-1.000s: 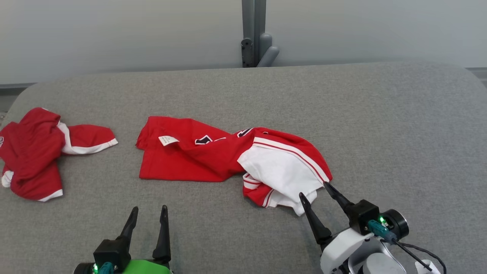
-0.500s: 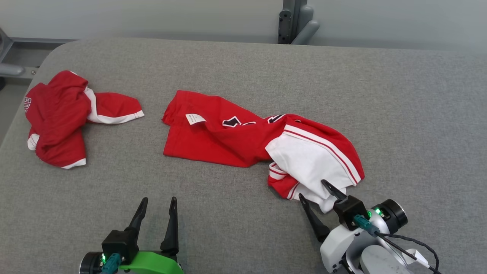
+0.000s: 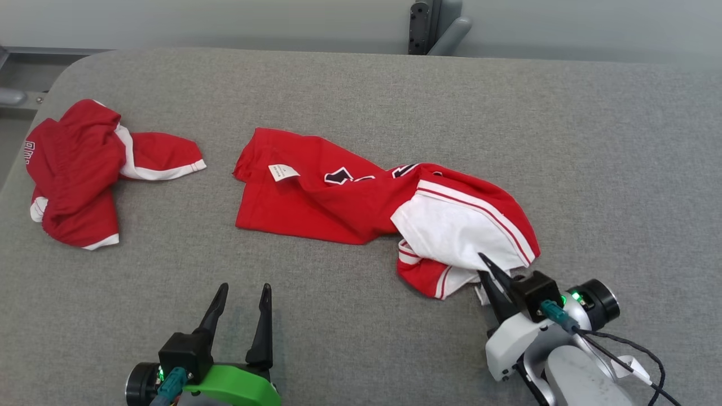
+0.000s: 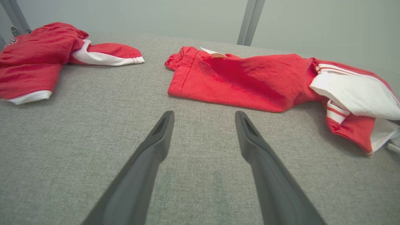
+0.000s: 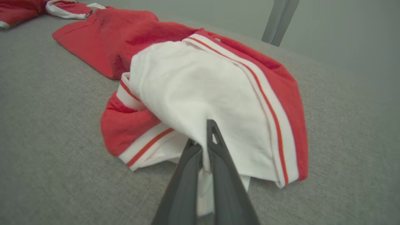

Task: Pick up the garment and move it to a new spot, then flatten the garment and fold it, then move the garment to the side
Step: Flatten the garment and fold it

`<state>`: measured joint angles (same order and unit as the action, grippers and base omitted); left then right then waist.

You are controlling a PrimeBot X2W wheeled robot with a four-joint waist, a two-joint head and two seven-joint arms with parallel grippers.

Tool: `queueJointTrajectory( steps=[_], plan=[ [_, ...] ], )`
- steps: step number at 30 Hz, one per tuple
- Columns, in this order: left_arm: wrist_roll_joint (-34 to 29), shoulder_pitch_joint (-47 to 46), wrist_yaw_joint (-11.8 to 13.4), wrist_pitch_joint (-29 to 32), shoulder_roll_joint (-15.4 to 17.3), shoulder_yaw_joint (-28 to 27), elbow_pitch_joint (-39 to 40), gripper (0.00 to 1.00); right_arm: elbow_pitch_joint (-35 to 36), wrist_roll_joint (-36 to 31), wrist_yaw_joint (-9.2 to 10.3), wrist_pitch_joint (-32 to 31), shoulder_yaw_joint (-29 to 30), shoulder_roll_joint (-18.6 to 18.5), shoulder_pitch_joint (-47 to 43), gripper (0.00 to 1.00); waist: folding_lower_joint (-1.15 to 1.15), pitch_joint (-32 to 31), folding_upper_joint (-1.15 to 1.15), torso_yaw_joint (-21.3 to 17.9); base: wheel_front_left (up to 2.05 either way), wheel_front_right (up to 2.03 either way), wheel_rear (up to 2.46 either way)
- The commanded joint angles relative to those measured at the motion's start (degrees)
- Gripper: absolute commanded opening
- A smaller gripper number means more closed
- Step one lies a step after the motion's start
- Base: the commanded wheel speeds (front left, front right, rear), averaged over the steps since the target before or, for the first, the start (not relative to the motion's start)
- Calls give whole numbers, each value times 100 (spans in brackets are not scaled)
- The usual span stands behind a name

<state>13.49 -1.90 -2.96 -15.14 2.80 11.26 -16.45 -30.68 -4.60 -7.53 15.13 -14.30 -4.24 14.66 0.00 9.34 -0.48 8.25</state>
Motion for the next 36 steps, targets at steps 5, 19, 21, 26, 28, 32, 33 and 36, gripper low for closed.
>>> queueJointTrajectory(
  steps=[5,19,21,26,28,32,33,36],
  plan=[
    [37,-74,18,-1,18,69,18,100,641,355,8,2,270,-39,184,0,0,3,48,-27,0,0,0],
    [134,-136,-32,-1,18,301,-27,100,844,1073,8,2,1008,-561,1159,0,0,134,48,96,0,0,0],
    [163,-160,-22,-1,17,329,-44,100,739,1071,8,2,1076,-703,1352,0,0,186,48,145,0,0,0],
    [177,-236,-21,-1,18,386,-74,100,511,962,8,3,1119,-946,1852,0,0,297,48,263,0,0,0],
    [167,-270,-22,-1,18,399,-95,100,545,858,8,3,1118,-1060,2154,0,0,332,48,307,0,0,0],
    [157,-326,-42,-1,18,423,-118,100,833,640,8,2,1015,-1196,2535,0,0,384,48,378,0,0,0],
    [157,-340,-44,-1,17,434,-122,100,926,615,8,2,988,-1226,2560,0,0,382,48,396,0,0,0],
    [181,-306,-10,-1,18,437,-132,100,1138,546,8,1,795,-1261,2178,0,0,332,48,404,0,0,0]
  ],
)
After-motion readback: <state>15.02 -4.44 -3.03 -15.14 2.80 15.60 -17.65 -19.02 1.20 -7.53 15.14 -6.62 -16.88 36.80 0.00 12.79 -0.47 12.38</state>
